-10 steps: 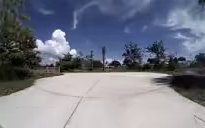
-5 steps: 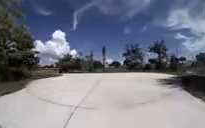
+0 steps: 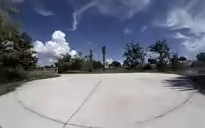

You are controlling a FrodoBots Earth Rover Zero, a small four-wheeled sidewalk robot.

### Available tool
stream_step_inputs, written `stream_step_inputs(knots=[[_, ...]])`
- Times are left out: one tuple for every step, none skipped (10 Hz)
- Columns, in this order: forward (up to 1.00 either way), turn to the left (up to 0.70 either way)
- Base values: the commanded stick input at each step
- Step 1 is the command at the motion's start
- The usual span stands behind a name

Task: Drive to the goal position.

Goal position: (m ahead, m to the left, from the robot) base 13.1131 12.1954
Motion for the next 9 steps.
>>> stream_step_inputs(knots=[[0.85, 0.0], [0.85, 0.0], [0.85, 0.0], [0.85, 0.0], [0.85, 0.0], [0.85, 0.0], [0.85, 0.0], [0.85, 0.0], [0.85, 0.0]])
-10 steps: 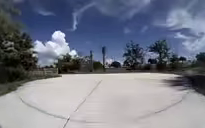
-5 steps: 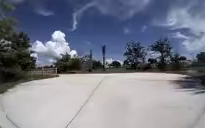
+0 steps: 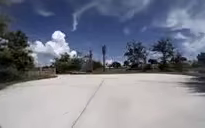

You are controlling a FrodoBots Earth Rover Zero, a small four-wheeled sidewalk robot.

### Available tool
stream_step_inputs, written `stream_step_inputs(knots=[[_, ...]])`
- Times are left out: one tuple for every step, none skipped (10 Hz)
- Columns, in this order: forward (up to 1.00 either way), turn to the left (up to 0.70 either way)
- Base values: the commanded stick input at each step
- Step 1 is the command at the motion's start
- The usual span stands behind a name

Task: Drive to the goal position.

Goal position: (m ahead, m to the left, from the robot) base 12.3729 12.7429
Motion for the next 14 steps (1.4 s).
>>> stream_step_inputs(knots=[[0.85, 0.0], [0.85, 0.0], [0.85, 0.0], [0.85, 0.0], [0.85, 0.0], [0.85, 0.0], [0.85, 0.0], [0.85, 0.0], [0.85, 0.0], [0.85, 0.0], [0.85, 0.0], [0.85, 0.0], [0.85, 0.0], [0.85, 0.0]])
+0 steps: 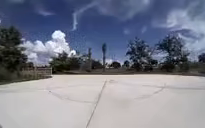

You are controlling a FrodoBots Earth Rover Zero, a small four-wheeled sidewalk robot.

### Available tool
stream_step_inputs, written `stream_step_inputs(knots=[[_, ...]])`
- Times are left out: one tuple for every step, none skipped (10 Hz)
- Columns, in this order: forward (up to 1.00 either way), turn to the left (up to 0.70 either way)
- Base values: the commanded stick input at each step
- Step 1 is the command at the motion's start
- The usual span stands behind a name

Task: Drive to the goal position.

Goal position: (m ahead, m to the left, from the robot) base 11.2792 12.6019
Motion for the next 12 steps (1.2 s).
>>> stream_step_inputs(knots=[[0.85, 0.0], [0.85, 0.0], [0.85, 0.0], [0.85, 0.0], [0.85, 0.0], [0.85, 0.0], [0.85, 0.0], [0.85, 0.0], [0.85, 0.0], [0.85, 0.0], [0.85, 0.0], [0.85, 0.0]])
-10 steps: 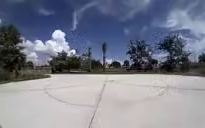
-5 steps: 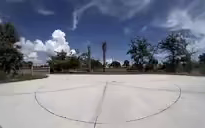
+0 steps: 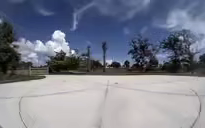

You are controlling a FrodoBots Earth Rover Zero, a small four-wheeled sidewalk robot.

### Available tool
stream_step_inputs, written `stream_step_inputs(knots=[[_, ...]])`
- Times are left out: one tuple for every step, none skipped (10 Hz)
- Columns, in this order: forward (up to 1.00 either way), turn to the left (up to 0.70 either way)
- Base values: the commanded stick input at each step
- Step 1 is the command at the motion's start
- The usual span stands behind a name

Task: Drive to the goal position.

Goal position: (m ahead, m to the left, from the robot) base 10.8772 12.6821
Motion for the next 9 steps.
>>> stream_step_inputs(knots=[[0.85, 0.0], [0.85, 0.0], [0.85, 0.0], [0.85, 0.0], [0.85, 0.0], [0.85, 0.0], [0.85, 0.0], [0.85, 0.0], [0.85, 0.0]])
